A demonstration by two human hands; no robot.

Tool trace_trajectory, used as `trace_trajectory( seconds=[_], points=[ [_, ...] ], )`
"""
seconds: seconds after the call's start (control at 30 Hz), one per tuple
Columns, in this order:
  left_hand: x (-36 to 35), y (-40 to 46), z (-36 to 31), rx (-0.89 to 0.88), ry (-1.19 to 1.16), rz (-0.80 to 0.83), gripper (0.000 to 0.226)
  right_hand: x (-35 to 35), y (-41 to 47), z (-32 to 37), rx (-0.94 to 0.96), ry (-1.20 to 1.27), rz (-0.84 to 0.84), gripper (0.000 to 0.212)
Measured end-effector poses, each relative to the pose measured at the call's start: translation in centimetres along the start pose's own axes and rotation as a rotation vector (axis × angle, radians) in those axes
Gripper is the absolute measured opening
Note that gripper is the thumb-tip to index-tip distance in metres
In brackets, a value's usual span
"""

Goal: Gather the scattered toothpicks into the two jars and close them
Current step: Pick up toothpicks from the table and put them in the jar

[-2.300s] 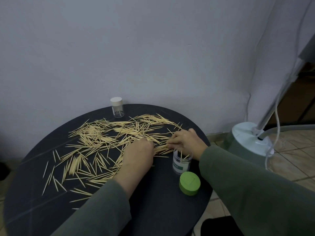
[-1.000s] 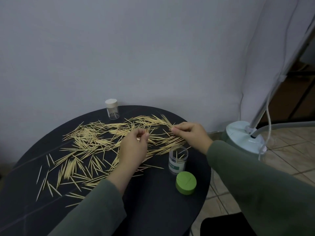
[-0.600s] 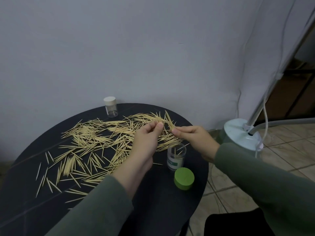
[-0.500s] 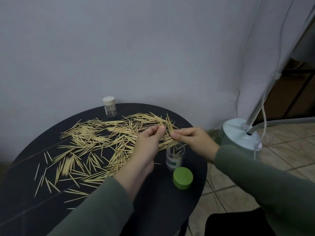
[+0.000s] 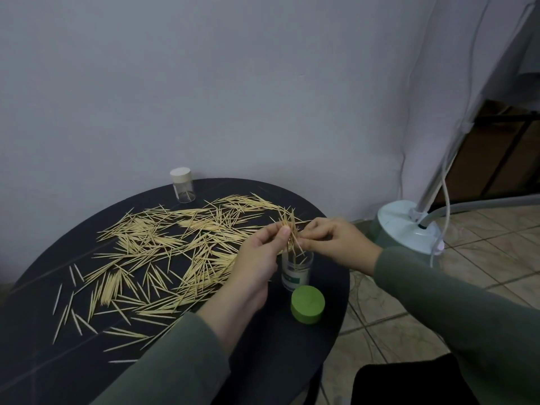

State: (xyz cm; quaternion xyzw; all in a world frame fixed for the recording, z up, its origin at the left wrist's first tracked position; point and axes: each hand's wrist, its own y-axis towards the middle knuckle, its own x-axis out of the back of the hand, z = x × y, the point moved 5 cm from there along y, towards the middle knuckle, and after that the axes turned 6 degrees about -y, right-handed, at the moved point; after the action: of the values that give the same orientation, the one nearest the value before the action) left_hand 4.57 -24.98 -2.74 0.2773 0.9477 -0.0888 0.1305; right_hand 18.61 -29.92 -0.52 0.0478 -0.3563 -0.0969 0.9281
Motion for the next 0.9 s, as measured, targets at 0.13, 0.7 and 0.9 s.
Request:
trace_trajectory(
  seconds=[0.13,0.7,0.9],
  points=[
    [0.2,-0.3,1.0,0.005,0.011,-0.007,0.015,0.1,0.0,-0.1,0.005,-0.165,0.03,0.009],
    [0.9,0.0,0.4,-0.052,0.151,0.025,0.021,1.4,0.8,-1.1,0.007,-0.215,-0.023,0.019],
    [2.6,0.9,-1.6,-0.228,0.416,0.0,0.012,0.8,1.8,-3.6,-0.145,-0.517,0.062,0.028]
  ],
)
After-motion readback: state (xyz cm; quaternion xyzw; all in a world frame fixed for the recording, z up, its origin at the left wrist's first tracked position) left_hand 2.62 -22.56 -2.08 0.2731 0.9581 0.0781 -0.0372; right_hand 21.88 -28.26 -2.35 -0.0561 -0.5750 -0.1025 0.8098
